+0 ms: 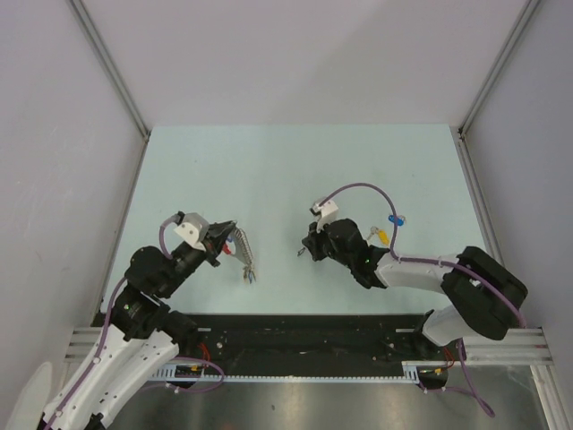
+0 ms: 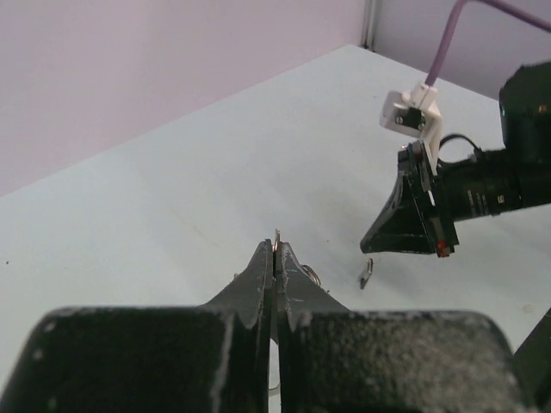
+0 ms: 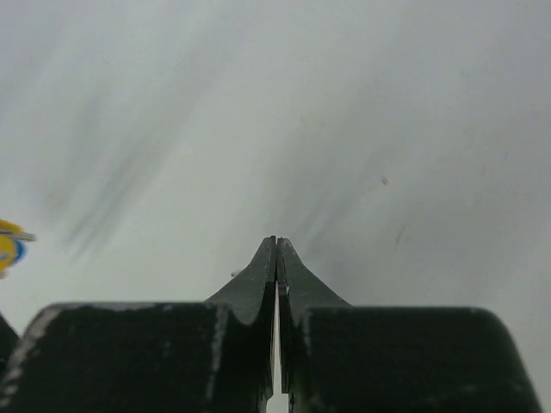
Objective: Put the keys on the keyring
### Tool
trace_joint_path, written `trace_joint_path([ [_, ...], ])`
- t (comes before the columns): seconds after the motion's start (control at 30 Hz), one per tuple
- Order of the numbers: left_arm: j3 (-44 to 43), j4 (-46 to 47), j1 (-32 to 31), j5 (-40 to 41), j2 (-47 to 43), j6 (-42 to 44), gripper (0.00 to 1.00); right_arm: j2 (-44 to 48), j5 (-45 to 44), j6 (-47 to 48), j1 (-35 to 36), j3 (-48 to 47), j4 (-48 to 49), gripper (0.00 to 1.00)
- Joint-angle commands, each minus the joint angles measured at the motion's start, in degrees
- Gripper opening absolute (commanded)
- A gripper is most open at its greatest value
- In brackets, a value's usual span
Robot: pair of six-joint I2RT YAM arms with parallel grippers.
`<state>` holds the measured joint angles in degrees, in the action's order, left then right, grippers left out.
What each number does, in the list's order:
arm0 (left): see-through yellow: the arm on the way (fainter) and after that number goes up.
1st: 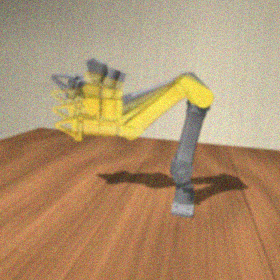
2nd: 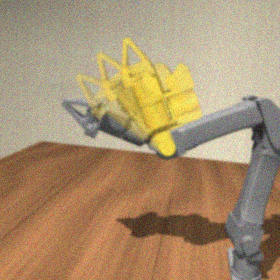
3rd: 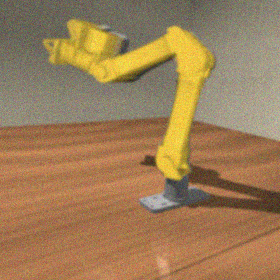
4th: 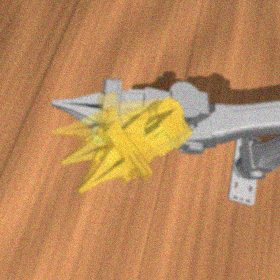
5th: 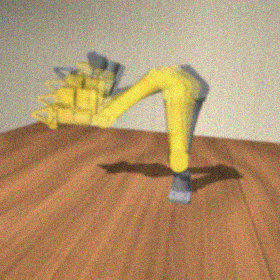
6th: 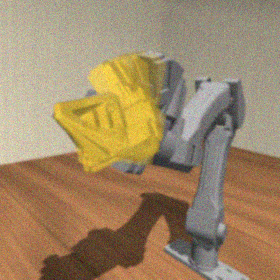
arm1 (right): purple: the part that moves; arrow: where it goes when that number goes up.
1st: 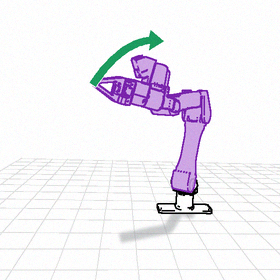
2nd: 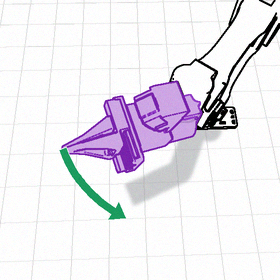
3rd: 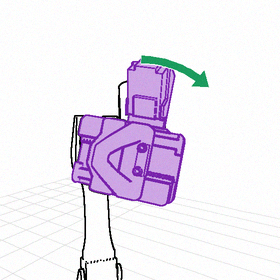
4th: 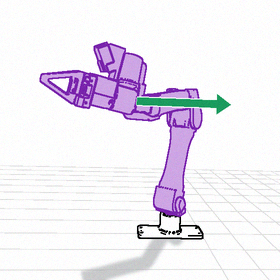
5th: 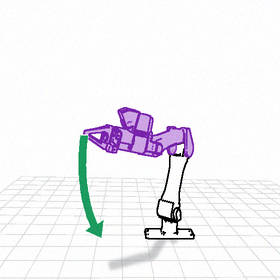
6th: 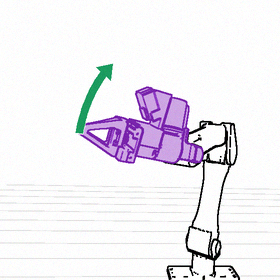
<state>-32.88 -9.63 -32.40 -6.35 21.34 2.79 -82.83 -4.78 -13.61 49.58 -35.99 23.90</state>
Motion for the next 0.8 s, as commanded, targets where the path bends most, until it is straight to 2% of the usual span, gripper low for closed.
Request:
trace_joint_path([
  [0.0, 0.1, 1.4, 0.0, 3.2, -1.0, -0.7, 0.0, -3.5, -11.1, -12.8, 0.7, 7.2, 13.9, 0.0],
  [0.13, 0.1, 1.3, 0.1, 2.6, -1.0, -0.1, 0.0, -4.8, -15.3, -16.4, 2.9, 13.3, 20.5, 0.0],
  [0.23, 0.3, 1.5, 0.1, 1.4, -1.0, -0.3, 0.0, -3.7, -17.6, -18.6, 3.8, 15.5, 18.7, 0.01],
  [0.3, 0.3, 1.5, 0.1, 1.2, -1.0, -0.4, 0.0, -2.5, -17.6, -19.8, 4.3, 16.0, 16.5, 0.1],
  [0.33, 0.2, 1.4, 0.1, 1.2, -1.0, -0.4, 0.01, -1.8, -17.4, -21.0, 4.5, 16.2, 14.0, 0.21],
  [0.4, 0.1, 1.3, 0.1, 1.1, -1.0, -0.2, 0.0, 1.1, -15.0, -20.9, 4.6, 16.5, 11.3, 0.3],
  [0.5, 0.2, 1.4, 0.5, 0.5, -0.9, -0.1, 0.0, 7.2, -10.1, -20.1, 2.6, 15.3, 3.0, 0.48],
  [0.57, 0.0, 1.4, 0.8, -0.3, -0.7, -0.1, 0.0, 10.8, -7.5, -18.5, 1.1, 12.9, -5.3, 0.53],
  [0.63, 0.0, 1.4, 1.2, -0.9, -0.5, -0.1, 0.0, 14.4, -3.9, -16.5, -1.5, 10.4, -14.4, 0.56],
  [0.77, -0.1, 1.3, 2.1, -2.3, -0.3, -0.3, 0.01, 15.7, 3.4, -11.9, -7.8, 3.1, -28.7, 0.55],
])
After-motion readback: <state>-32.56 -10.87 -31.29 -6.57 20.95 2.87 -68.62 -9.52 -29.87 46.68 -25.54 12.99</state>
